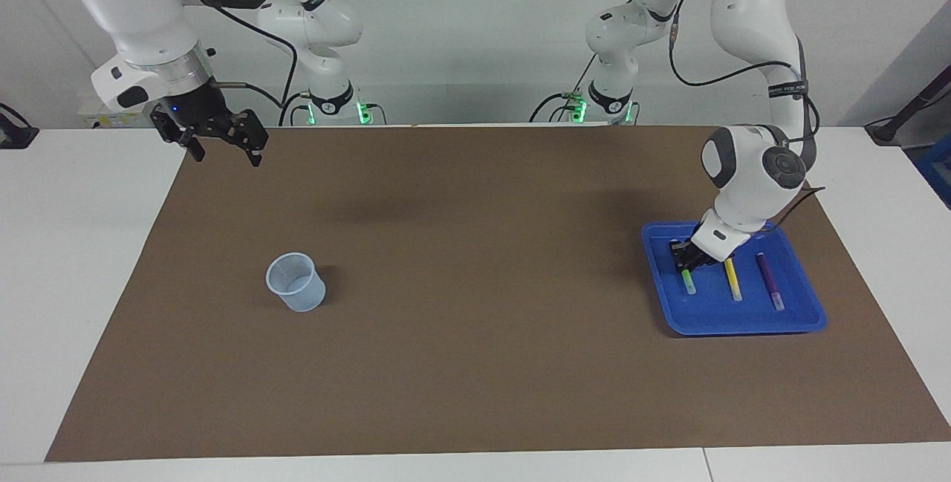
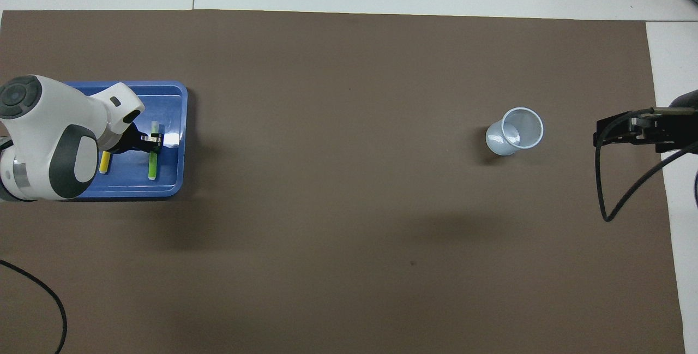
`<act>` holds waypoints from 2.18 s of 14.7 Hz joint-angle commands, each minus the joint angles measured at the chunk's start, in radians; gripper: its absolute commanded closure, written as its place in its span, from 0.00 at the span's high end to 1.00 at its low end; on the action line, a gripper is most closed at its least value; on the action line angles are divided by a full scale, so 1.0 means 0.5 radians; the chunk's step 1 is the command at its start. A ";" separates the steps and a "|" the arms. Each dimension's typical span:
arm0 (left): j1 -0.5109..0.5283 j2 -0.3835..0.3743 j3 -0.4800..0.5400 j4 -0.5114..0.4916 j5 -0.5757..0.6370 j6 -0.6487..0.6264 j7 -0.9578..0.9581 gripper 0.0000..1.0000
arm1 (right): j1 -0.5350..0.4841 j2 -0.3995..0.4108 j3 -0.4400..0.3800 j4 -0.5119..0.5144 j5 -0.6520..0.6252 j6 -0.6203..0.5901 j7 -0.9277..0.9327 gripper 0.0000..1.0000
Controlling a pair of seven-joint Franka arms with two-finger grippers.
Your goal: Right arm passes pens to left for tray arrangement
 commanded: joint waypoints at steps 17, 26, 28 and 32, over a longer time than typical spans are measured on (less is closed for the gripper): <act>0.036 -0.034 -0.015 -0.019 0.030 0.154 -0.060 0.90 | 0.007 -0.040 -0.014 -0.035 0.016 -0.001 -0.030 1.00; 0.030 -0.068 -0.015 0.122 0.036 0.148 -0.035 0.99 | 0.007 -0.040 -0.014 -0.038 0.016 -0.001 -0.030 1.00; 0.021 -0.098 -0.015 0.141 0.036 0.145 -0.035 0.99 | 0.007 -0.040 -0.014 -0.035 0.016 -0.001 -0.030 1.00; 0.021 -0.160 -0.015 0.177 0.036 0.148 -0.038 0.99 | 0.007 -0.040 -0.014 -0.038 0.016 -0.001 -0.030 1.00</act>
